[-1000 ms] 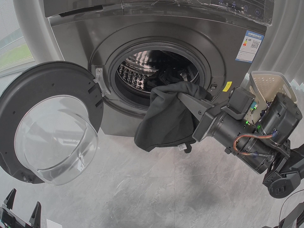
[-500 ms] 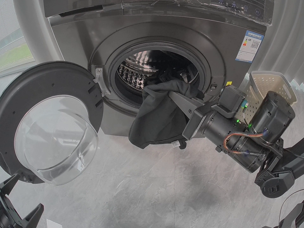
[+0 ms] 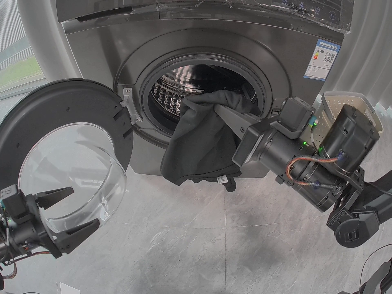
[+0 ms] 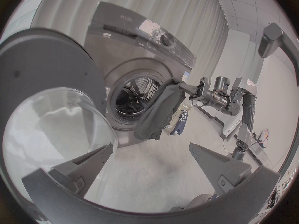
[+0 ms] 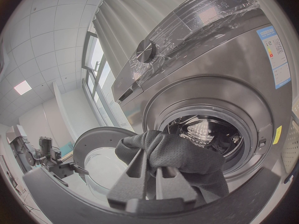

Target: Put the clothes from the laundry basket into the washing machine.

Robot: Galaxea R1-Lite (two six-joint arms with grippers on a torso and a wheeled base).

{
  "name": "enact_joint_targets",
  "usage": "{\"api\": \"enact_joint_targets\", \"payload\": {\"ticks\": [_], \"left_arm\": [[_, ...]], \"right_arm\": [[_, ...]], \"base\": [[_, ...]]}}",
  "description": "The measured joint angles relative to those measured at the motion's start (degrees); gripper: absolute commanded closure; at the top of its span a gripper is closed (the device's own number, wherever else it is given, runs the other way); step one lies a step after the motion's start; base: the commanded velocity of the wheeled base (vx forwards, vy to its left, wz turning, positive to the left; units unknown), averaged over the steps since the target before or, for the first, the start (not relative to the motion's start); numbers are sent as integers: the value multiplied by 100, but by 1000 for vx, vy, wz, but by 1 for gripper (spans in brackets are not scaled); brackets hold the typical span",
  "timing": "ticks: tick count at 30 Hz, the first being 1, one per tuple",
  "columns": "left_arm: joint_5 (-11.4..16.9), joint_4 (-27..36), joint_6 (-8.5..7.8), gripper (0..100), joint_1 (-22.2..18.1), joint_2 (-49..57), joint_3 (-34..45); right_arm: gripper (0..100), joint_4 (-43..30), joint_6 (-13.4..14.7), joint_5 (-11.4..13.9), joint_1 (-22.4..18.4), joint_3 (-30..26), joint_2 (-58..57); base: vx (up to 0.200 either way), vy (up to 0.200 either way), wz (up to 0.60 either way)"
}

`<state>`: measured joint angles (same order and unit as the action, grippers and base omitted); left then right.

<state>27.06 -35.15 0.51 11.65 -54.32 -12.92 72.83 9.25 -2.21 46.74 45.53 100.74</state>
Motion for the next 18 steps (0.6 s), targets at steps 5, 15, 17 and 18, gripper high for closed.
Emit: {"api": "enact_joint_targets", "payload": {"ticks": [5,15,17,18], "left_arm": [[-95,-913,52,0,419,-1261,-127],[-93,-1414,83,0,951,-2944,-692],[-51,-1469,83,0,979,-3160,-783],[-27,-1515,88,0,992,-3283,-840]], "right_arm": [[100,-93,2,22,-46,133,-2],[100,-174,7,-11,-99,240,-55],[100,-174,7,-13,-101,245,-66],[100,-177,7,-15,-101,245,-72]], "base": [[0,0,0],[0,0,0],[0,0,0],[0,0,0]]}}
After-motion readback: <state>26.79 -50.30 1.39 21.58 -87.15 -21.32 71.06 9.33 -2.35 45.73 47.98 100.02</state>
